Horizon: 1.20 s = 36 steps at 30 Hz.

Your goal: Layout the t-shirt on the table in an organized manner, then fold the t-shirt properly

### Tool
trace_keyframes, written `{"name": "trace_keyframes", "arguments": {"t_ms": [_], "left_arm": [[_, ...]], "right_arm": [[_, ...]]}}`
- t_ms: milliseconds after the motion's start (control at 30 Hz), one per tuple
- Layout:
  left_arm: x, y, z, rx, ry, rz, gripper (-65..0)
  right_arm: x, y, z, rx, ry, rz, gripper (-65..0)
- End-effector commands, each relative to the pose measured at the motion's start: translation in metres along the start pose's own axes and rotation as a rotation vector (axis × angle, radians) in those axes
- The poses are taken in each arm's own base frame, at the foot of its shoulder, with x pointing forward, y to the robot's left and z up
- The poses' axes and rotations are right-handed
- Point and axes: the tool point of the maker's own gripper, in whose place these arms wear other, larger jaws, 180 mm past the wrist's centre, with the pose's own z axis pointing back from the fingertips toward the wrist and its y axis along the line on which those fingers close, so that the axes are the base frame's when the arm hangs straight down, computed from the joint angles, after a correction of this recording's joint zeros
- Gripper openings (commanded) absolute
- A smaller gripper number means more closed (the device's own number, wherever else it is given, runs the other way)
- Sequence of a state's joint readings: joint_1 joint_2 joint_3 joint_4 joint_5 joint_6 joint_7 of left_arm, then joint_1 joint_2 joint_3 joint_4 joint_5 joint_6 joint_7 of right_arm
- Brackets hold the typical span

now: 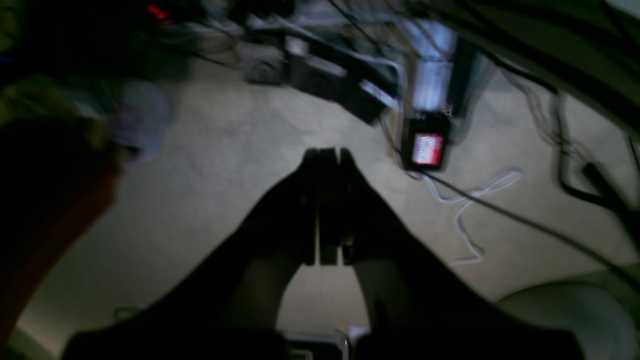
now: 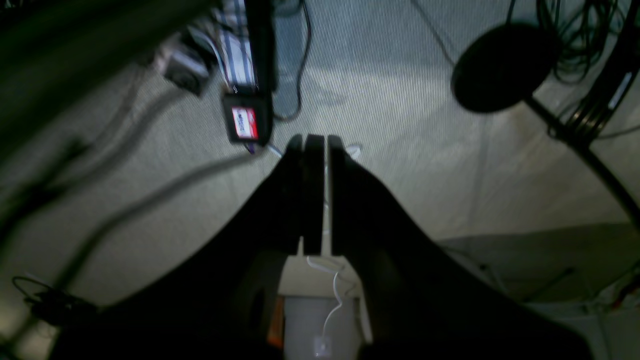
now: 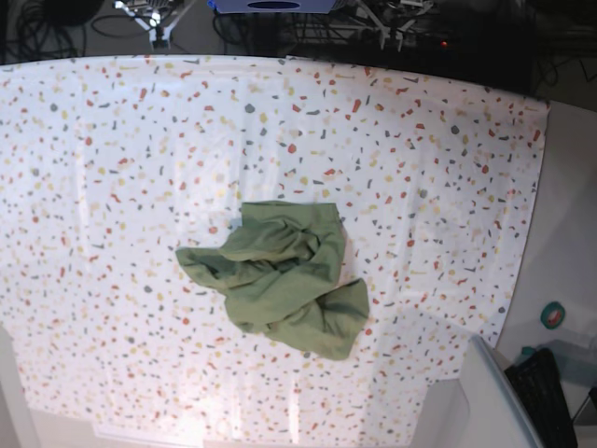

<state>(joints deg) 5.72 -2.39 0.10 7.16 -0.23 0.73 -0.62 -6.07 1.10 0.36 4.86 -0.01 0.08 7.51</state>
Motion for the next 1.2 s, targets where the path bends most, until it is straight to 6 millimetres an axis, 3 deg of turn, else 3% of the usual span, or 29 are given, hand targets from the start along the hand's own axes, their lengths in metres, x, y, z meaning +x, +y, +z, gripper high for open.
{"name": "trace_keyframes", "arguments": {"t_ms": [0, 200, 233, 333, 400, 533, 567, 667, 700, 800, 900, 967, 1033, 1067, 1167], "left_arm": [[-0.009, -0.009, 0.001, -0.019, 0.02, -0.007, -65.0], [-0.007, -0.01, 0.0, -0.018, 0.016, 0.011, -65.0], [-0.007, -0.01, 0.0, -0.018, 0.013, 0.011, -65.0], [-0.007, -0.011, 0.0, -0.021, 0.013, 0.005, -65.0], [-0.001, -0.012, 0.0, -0.022, -0.004, 0.005, -65.0], [0.003, -0.011, 0.0, -0.02, -0.014, 0.011, -65.0], [0.003, -0.011, 0.0, -0.02, -0.014, 0.011, -65.0], [0.003, -0.011, 0.0, -0.02, -0.014, 0.011, -64.8], [0.003, -0.011, 0.0, -0.02, -0.014, 0.011, -63.2], [0.002, -0.011, 0.001, -0.02, -0.01, 0.011, -51.2], [0.0, -0.012, 0.001, -0.023, -0.008, 0.002, -32.6], [-0.006, -0.012, 0.002, -0.024, -0.007, -0.005, -27.5], [-0.007, -0.013, 0.002, -0.025, -0.016, -0.003, -32.1], [-0.009, -0.013, 0.003, -0.025, -0.018, -0.002, -38.2], [-0.012, -0.012, 0.003, -0.024, -0.014, 0.005, -65.0]], "right_arm": [[-0.006, -0.002, 0.001, 0.002, -0.001, -0.01, -65.0], [-0.014, -0.003, 0.001, 0.0, 0.014, -0.003, -62.4], [-0.017, -0.002, 0.001, 0.002, 0.037, -0.003, -58.2], [-0.027, 0.0, 0.002, 0.005, 0.109, -0.003, -37.5], [-0.024, 0.0, 0.002, 0.005, 0.086, -0.002, -32.9], [-0.02, -0.003, 0.002, 0.0, 0.025, -0.001, -40.7], [-0.021, -0.004, 0.002, -0.001, 0.028, 0.001, -44.6], [-0.026, -0.005, 0.002, -0.002, 0.036, 0.001, -65.0], [-0.026, -0.005, 0.002, -0.002, 0.036, 0.001, -65.0], [-0.027, -0.005, 0.002, -0.002, 0.038, 0.001, -65.0], [-0.027, -0.005, 0.002, -0.003, 0.038, 0.001, -65.0], [-0.028, -0.005, 0.002, -0.004, 0.039, -0.003, -65.0], [-0.029, -0.006, 0.002, -0.007, 0.039, -0.008, -65.0], [-0.031, -0.005, 0.002, -0.007, 0.04, -0.008, -65.0], [-0.032, -0.005, 0.003, -0.006, 0.042, 0.0, -65.0]]}}
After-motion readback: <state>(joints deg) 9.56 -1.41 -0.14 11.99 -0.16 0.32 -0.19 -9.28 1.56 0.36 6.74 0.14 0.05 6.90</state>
